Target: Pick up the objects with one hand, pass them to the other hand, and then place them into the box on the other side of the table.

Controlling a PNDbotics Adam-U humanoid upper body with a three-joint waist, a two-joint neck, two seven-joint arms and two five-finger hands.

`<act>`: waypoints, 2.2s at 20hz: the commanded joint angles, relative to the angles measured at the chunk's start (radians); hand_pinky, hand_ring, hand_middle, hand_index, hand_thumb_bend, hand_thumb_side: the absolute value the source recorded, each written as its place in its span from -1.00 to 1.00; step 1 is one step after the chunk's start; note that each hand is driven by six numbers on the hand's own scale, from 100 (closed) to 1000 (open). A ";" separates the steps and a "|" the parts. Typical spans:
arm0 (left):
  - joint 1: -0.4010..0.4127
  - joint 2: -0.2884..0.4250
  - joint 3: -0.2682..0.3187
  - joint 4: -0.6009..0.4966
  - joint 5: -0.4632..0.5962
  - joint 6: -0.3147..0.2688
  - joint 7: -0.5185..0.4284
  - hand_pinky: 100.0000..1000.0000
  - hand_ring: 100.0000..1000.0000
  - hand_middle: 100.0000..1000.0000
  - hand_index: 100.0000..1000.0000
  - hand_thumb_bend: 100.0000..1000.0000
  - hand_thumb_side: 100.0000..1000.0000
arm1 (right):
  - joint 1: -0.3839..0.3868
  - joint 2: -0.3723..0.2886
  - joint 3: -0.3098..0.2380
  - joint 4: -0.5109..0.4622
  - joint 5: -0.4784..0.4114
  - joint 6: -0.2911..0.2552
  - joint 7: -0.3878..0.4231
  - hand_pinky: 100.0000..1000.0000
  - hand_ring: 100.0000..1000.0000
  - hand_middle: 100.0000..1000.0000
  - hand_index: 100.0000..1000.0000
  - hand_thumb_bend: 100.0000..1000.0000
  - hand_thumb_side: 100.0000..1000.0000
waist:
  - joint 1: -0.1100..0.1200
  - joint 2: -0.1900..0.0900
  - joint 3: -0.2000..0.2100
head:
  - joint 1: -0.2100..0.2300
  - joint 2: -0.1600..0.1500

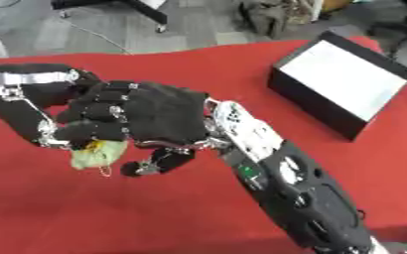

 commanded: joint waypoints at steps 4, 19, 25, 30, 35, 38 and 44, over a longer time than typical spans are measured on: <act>-0.022 0.001 -0.014 -0.028 0.038 0.018 -0.018 -0.01 -0.15 -0.16 0.24 -0.50 -0.54 | -0.002 0.000 -0.017 0.049 0.089 0.044 -0.088 0.57 0.60 0.60 0.80 -0.34 -0.95 | 0.004 -0.013 -0.001 | -0.010 -0.002; -0.004 0.007 0.006 -0.017 0.082 0.012 -0.019 0.08 0.00 0.05 0.55 0.10 0.11 | 0.005 0.001 -0.006 0.111 0.030 0.087 -0.321 0.27 0.09 -0.67 -0.44 -1.00 -1.00 | 0.000 -0.015 0.003 | -0.016 -0.002; 0.016 0.007 0.073 0.042 0.101 -0.022 -0.004 0.12 0.07 0.14 0.62 0.37 0.48 | 0.007 -0.012 0.002 0.091 -0.023 0.073 -0.353 0.26 0.08 -0.81 -0.48 -1.00 -1.00 | -0.004 -0.015 0.000 | -0.017 -0.002; 0.035 0.005 0.154 0.112 0.109 -0.053 0.058 0.13 0.09 0.15 0.63 0.41 0.61 | 0.015 -0.037 -0.002 0.041 -0.078 0.082 -0.362 0.26 0.08 -0.87 -0.48 -1.00 -1.00 | -0.006 -0.015 -0.002 | -0.026 -0.002; 0.069 0.015 0.258 0.199 0.073 -0.085 0.164 0.11 0.07 0.12 0.57 0.35 0.54 | 0.036 -0.097 -0.038 -0.019 -0.177 0.136 -0.371 0.25 0.08 -0.90 -0.52 -1.00 -1.00 | -0.008 -0.015 -0.002 | -0.041 -0.002; 0.104 0.021 0.329 0.266 0.036 -0.090 0.277 0.10 0.07 0.12 0.53 0.28 0.46 | 0.050 -0.163 -0.098 -0.008 -0.300 0.232 -0.381 0.24 0.09 -0.92 -0.54 -1.00 -1.00 | -0.011 -0.016 -0.004 | -0.050 -0.002; 0.216 0.024 0.437 0.263 -0.049 -0.107 0.446 0.09 0.05 0.09 0.50 0.16 0.40 | 0.052 -0.297 -0.316 0.281 -0.549 0.517 -0.491 0.20 0.10 -0.96 -0.58 -1.00 -1.00 | -0.010 -0.017 -0.004 | -0.134 -0.002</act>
